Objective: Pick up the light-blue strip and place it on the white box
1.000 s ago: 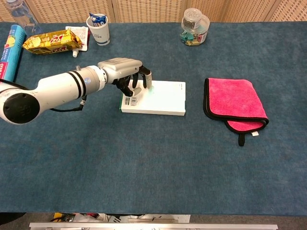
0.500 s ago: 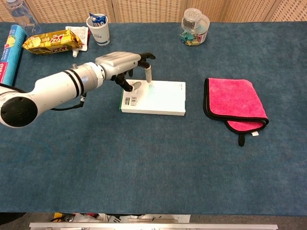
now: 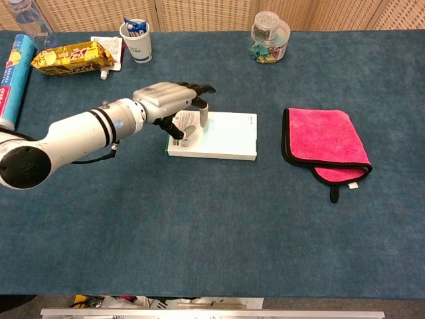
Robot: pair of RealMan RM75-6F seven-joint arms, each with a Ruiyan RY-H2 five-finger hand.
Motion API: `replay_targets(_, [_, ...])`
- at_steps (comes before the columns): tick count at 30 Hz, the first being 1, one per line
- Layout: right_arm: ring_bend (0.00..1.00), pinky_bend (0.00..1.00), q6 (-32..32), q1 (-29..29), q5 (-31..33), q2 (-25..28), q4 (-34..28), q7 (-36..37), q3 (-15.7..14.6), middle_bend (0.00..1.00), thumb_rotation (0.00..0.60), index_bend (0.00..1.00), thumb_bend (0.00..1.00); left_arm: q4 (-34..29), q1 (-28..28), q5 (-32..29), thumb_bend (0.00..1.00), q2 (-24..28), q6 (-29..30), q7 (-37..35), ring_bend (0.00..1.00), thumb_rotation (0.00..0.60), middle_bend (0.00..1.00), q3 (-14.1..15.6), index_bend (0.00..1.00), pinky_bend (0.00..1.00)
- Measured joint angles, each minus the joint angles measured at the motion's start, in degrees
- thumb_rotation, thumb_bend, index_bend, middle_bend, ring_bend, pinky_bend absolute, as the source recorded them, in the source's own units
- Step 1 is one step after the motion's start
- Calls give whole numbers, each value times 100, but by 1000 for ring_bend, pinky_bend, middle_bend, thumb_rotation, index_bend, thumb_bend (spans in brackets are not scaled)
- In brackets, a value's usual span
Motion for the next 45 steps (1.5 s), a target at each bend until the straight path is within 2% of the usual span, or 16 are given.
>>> replay_targets(12, [373, 413, 47, -46, 2, 20, 43, 67, -2, 387, 600, 268, 188, 137, -69, -348, 489, -189, -57, 253, 0, 539, 0, -131, 367, 0])
replay_targets(30, [373, 413, 50, -72, 27, 17, 85, 109, 5, 387, 600, 269, 188, 344, -211, -929, 490, -344, -133, 764, 0, 540, 0, -164, 360, 0])
replay_targets(45, [373, 413, 119, -113, -23, 32, 98, 156, 3, 387, 600, 269, 188, 103, -207, -1011, 490, -224, 9, 849, 0, 538, 0, -205, 361, 0])
